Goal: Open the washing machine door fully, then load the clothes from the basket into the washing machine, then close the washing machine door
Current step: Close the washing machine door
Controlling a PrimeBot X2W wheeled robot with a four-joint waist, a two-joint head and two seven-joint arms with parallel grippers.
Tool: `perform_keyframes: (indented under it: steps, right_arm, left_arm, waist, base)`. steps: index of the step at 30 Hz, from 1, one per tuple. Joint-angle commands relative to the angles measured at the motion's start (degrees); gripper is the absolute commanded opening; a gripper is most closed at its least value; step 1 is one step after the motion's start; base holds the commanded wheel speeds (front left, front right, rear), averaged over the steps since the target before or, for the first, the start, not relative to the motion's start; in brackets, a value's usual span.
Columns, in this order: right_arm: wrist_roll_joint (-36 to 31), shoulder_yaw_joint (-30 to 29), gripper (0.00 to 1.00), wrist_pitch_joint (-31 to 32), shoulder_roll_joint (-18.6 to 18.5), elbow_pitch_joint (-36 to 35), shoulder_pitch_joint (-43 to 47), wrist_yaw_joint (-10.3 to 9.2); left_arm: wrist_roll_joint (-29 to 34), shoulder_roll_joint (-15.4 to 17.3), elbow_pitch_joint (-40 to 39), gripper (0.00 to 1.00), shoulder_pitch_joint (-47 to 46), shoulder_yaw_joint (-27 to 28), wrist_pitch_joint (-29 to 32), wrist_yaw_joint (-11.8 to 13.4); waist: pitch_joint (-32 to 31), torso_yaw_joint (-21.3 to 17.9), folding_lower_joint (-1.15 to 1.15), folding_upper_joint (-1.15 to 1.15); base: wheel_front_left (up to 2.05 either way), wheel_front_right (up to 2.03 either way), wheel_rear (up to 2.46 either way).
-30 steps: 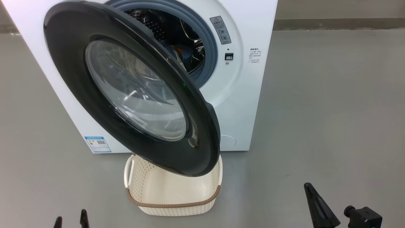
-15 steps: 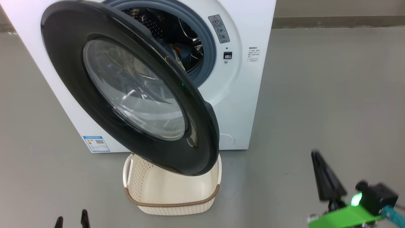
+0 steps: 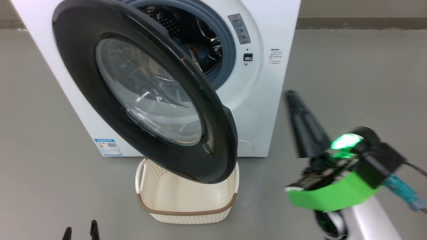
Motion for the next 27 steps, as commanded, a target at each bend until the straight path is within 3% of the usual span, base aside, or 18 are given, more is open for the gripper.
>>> perform_keyframes:
  steps: [1, 8, 12, 17, 27]
  right_arm:
    - [0.95, 3.36, 0.00, -0.26, 0.42, -1.36, -2.63, 0.10]
    - [3.16, 11.52, 0.00, -0.26, 0.84, 3.95, -4.64, 0.10]
    - [4.97, 15.70, 0.00, -0.26, 1.07, 10.84, -5.01, 0.10]
    - [5.84, 17.42, 0.00, -0.26, 1.17, 15.63, -5.65, 0.10]
    - [8.12, 13.66, 0.00, -0.26, 1.24, 21.30, -7.01, 0.10]
  left_arm:
    - [0.44, 0.43, -0.97, 1.00, -2.55, 1.63, -0.78, -0.14]
    - [1.55, 0.43, -0.88, 1.00, -3.00, 1.08, -0.78, 0.02]
    - [0.83, 0.43, -1.16, 1.00, -3.19, 0.14, -0.78, 0.15]
    - [1.40, 0.43, -1.10, 1.00, -3.46, -0.74, -0.78, 0.21]
    - [0.03, 0.42, -0.78, 1.00, -5.57, -1.72, -0.78, -0.26]
  waist:
    - [0.05, 0.63, 0.00, 0.00]
    - [0.39, 2.30, 0.00, 0.00]
    - [1.16, 3.53, 0.00, 0.00]
    - [1.94, 4.70, 0.00, 0.00]
    - [5.21, 8.43, 0.00, 0.00]
  base:
    - [0.00, 0.00, 0.00]
    - [0.00, 0.00, 0.00]
    - [0.00, 0.00, 0.00]
    - [0.00, 0.00, 0.00]
    - [0.00, 0.00, 0.00]
